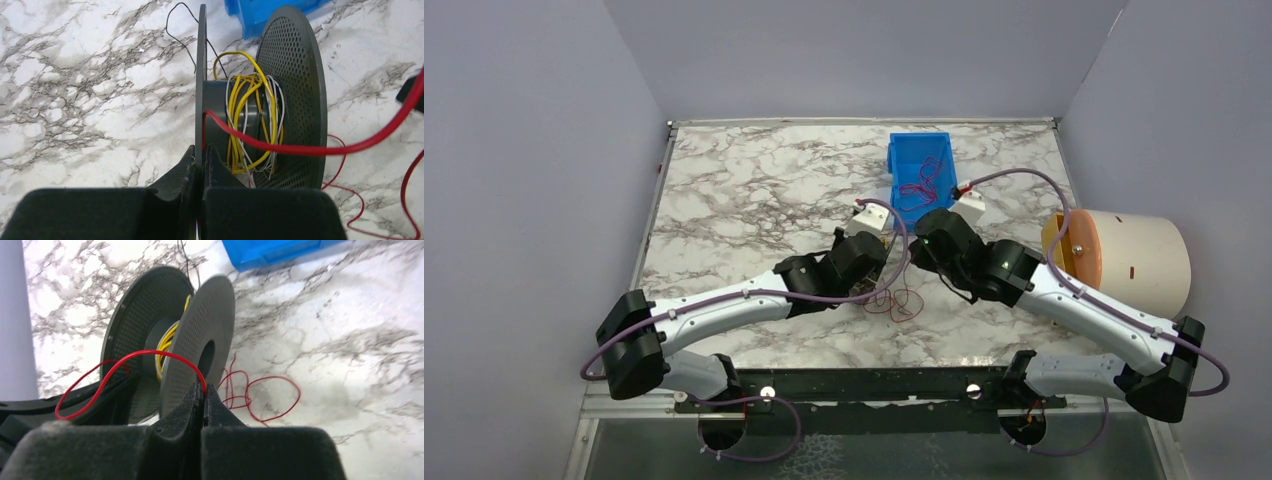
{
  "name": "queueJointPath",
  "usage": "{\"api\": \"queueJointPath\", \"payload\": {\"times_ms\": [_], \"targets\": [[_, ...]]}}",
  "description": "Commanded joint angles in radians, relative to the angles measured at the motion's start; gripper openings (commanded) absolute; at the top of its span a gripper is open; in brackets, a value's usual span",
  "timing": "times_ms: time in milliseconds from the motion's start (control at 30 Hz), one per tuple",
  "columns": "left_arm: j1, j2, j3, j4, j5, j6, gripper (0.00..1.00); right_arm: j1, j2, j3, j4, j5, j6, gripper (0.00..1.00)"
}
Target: Wrap the cables
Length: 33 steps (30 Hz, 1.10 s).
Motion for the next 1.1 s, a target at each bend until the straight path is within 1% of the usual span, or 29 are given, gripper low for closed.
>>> {"api": "queueJointPath", "payload": {"times_ms": [0,200,367,567,900,1000,1067], "targets": [[-0.004,-0.102,0.002,-0.020,0.056,0.050,0.00,-0.008,0.012,0.042,0.028,0.117,-0.175,0.01],[-0.004,-0.209,-0.034,-0.039,0.081,0.097,0.00,-0.079,0.036,0.027,0.057,0.139,-0.277,0.01],[-0.004,-0.278,-0.059,-0.039,0.144,0.139,0.00,-0.181,0.051,-0.019,0.139,0.063,-0.350,0.01],[-0.003,-0.345,-0.066,-0.046,0.228,0.192,0.00,-0.268,0.110,-0.051,0.216,-0.024,-0.402,0.01],[-0.004,-0.414,-0.066,-0.047,0.308,0.196,0.00,-0.291,0.165,-0.155,0.401,-0.201,-0.441,0.01],[-0.004,-0.434,-0.050,-0.046,0.314,0.195,0.00,-0.292,0.187,-0.187,0.440,-0.247,-0.442,0.02],[-0.003,-0.451,-0.035,-0.046,0.307,0.193,0.00,-0.292,0.196,-0.212,0.473,-0.276,-0.440,0.05]]}}
